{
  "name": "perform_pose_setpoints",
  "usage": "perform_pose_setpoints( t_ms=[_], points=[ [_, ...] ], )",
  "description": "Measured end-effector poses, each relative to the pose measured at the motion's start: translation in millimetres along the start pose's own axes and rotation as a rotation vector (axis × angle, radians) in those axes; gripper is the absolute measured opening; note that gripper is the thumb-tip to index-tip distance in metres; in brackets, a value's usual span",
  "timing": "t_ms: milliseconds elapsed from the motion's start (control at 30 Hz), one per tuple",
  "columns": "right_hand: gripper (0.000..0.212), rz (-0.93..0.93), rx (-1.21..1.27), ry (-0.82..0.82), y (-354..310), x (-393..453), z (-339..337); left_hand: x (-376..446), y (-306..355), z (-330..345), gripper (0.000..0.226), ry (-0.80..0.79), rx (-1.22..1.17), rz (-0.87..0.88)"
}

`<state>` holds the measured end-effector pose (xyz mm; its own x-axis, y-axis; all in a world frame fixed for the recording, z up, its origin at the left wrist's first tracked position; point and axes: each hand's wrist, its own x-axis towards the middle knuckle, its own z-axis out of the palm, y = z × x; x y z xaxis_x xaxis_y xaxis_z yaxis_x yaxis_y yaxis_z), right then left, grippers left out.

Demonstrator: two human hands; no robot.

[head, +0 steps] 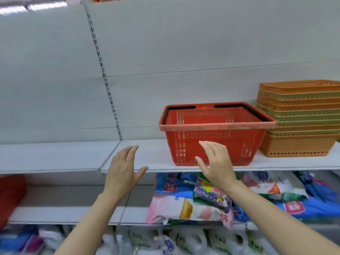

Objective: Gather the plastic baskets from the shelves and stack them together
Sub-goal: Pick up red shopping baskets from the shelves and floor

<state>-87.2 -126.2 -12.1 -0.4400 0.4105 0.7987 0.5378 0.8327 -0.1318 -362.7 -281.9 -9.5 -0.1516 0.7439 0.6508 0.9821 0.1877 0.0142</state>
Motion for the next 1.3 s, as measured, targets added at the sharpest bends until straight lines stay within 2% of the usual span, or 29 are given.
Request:
perform_pose_setpoints(
  t_ms=[267,633,967,1300],
  points=[
    [0.045,-0.083,0.167,-0.125,-151.6,-23.9,63.2,-114.3,-102.0,-59.5,0.070,-0.100,0.104,-0.122],
    [0.046,-0.281,0.405,-0.391,-367.3,-67.6,176.3,-300.0,-230.2,-124.4,0.076,-0.259,0.258,-0.526],
    [0.045,-0.501,0.560,-0.610,-521.6,-117.7,288.3,-452.2,-290.8,-141.5,0.077,-0.367,0.391,-0.983],
    [0.051,-0.696,0.610,-0.811,-665.6,-194.5,333.0,-601.8,-332.7,-172.3,0.077,-0.396,0.446,-1.324]
  ],
)
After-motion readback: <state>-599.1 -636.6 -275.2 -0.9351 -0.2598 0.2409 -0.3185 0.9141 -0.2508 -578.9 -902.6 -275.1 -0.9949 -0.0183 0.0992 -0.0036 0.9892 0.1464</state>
